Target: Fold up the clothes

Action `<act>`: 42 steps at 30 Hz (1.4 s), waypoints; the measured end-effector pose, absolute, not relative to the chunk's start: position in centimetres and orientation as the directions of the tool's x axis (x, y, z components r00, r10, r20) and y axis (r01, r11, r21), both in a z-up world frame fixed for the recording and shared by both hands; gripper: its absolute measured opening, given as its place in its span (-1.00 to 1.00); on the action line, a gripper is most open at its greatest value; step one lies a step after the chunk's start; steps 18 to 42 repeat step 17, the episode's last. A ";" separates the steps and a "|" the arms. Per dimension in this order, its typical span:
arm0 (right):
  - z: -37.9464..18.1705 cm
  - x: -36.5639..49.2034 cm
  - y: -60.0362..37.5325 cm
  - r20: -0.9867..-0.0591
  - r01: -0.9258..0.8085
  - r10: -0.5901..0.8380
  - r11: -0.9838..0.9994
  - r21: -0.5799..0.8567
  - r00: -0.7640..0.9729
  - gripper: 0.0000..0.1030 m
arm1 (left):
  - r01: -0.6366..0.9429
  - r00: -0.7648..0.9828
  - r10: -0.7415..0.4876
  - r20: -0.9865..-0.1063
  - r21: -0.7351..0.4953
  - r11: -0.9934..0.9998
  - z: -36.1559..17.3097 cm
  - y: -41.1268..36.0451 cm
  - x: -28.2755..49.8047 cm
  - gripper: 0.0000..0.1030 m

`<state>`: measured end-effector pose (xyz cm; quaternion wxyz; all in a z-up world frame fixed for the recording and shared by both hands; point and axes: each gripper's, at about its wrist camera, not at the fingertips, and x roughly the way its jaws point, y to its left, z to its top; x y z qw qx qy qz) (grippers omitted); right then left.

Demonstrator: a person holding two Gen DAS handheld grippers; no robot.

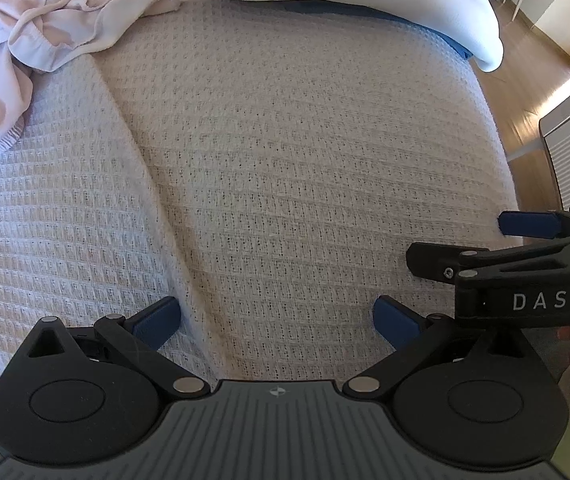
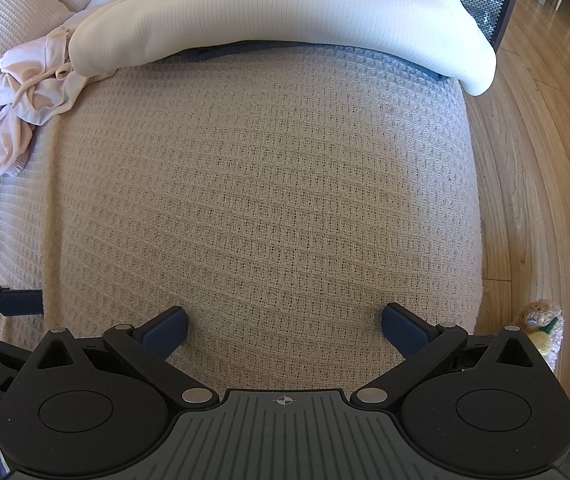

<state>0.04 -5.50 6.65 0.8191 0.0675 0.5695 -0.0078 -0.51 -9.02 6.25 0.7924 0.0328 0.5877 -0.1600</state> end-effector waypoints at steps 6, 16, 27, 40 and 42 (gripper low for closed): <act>7.1 -0.7 -4.9 -0.934 0.090 0.063 0.991 0.101 0.351 1.00 | 0.289 0.265 -0.216 -0.940 -0.136 0.948 6.8 -9.8 -1.0 1.00; 7.2 0.0 -5.2 -0.934 0.088 0.064 0.991 0.101 0.350 1.00 | 0.286 0.272 -0.220 -0.937 -0.139 0.948 7.9 -11.1 -1.7 1.00; 7.1 0.1 -5.6 -0.934 0.088 0.064 0.991 0.101 0.350 1.00 | 0.286 0.273 -0.220 -0.936 -0.139 0.948 8.0 -11.3 -1.8 1.00; 7.1 0.1 -5.6 -0.934 0.088 0.064 0.991 0.101 0.350 1.00 | 0.286 0.273 -0.220 -0.936 -0.139 0.948 8.0 -11.3 -1.8 1.00; 7.1 0.1 -5.6 -0.934 0.088 0.064 0.991 0.101 0.350 1.00 | 0.286 0.273 -0.220 -0.936 -0.139 0.948 8.0 -11.3 -1.8 1.00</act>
